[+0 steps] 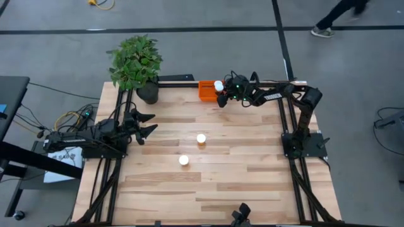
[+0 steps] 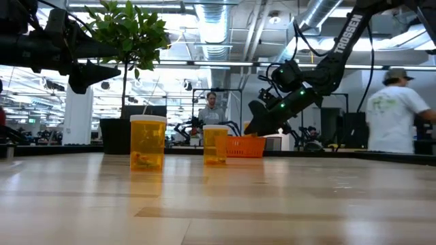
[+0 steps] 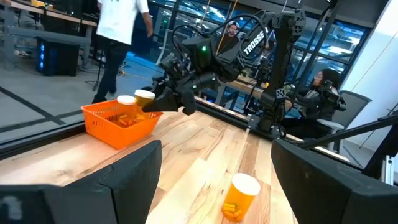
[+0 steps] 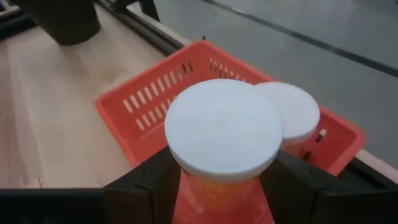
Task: Pick and place pill bottles into a basket
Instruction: Put the orange pill bottle into the orange bin
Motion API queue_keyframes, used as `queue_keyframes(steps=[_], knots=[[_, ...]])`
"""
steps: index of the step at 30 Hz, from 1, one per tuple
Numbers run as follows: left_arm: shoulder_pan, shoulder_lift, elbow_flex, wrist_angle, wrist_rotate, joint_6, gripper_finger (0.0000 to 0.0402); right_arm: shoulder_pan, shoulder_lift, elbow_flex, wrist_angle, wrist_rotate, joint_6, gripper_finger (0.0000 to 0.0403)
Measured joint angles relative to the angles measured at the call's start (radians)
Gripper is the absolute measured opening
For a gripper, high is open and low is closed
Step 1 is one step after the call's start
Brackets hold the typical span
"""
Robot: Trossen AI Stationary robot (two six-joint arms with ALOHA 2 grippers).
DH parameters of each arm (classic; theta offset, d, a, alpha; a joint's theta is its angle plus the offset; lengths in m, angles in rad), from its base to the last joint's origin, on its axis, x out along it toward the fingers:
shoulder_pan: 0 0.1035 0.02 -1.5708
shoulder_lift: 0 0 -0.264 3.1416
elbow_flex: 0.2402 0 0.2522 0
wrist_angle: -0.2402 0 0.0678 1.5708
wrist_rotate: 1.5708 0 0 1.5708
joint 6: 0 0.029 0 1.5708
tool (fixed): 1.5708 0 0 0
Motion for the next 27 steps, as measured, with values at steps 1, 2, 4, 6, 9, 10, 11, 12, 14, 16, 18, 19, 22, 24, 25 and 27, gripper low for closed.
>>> queue_keyframes(steps=[1, 2, 4, 6, 9, 10, 11, 12, 14, 16, 18, 19, 22, 24, 25, 27], knots=[[0.0, 0.0, 0.0, 0.0, -0.001, 0.0, 0.0293, 0.001, 0.0, 0.0, 0.0, 0.0, -0.001, 0.0189], [0.0, 0.0, 0.0, 0.0, 0.0, 0.0, 0.0293, 0.001, 0.0, 0.0, 0.001, 0.0, 0.0, 0.0189], [0.0, 0.0, 0.0, 0.0, 0.0, 0.0, 0.0293, 0.001, 0.0, 0.0, -0.007, 0.0, 0.0, 0.0191], [0.0, 0.0, 0.0, 0.0, 0.0, 0.0, 0.0293, 0.001, 0.0, 0.0, -0.019, 0.0, 0.0, 0.0191], [0.0, 0.0, 0.0, 0.0, 0.0, 0.0, 0.0293, 0.001, 0.0, 0.0, -0.041, 0.0, -0.017, 0.019], [0.0, 0.0, 0.0, 0.0, 0.0, 0.0, 0.0293, 0.002, 0.0, 0.0, -0.047, 0.0, -0.023, 0.019], [0.0, 0.0, 0.0, 0.0, 0.0, 0.0, 0.0293, 0.003, 0.0, 0.0, -0.051, 0.0, -0.025, 0.019], [0.0, 0.0, 0.0, 0.0, 0.0, 0.0, 0.0293, 0.005, 0.0, 0.0, -0.053, 0.0, -0.026, 0.019], [0.0, 0.0, 0.0, 0.0, 0.0, 0.0, 0.0293, 0.006, -0.001, 0.0, -0.056, 0.0, -0.026, 0.0192], [0.0, 0.0, 0.0, 0.0, 0.0, 0.0, 0.0293, 0.006, -0.001, 0.0, -0.056, 0.0, -0.026, 0.0194], [0.0, 0.0, 0.0, 0.0, 0.0, 0.0, 0.0293, 0.006, -0.001, 0.0, -0.056, 0.0, -0.027, 0.0195], [0.0, 0.0, 0.0, 0.0, 0.0, 0.0, 0.0293, 0.006, -0.001, 0.0, -0.055, 0.0, -0.031, 0.0196], [0.0, 0.0, 0.0, 0.0, 0.0, 0.0, 0.0293, 0.006, -0.001, 0.0, -0.053, 0.0, -0.046, 0.0196], [0.0, 0.0, 0.0, 0.0, 0.0, 0.0, 0.0293, 0.006, -0.001, 0.0, -0.053, 0.0, -0.047, 0.0196], [0.0, 0.0, 0.0, 0.0, 0.0, 0.0, 0.0293, 0.006, -0.001, 0.0, -0.053, 0.0, -0.05, 0.0196], [0.0, 0.0, 0.0, 0.0, 0.0, 0.0, 0.0293, 0.006, -0.001, 0.0, -0.053, 0.0, -0.054, 0.0198]])
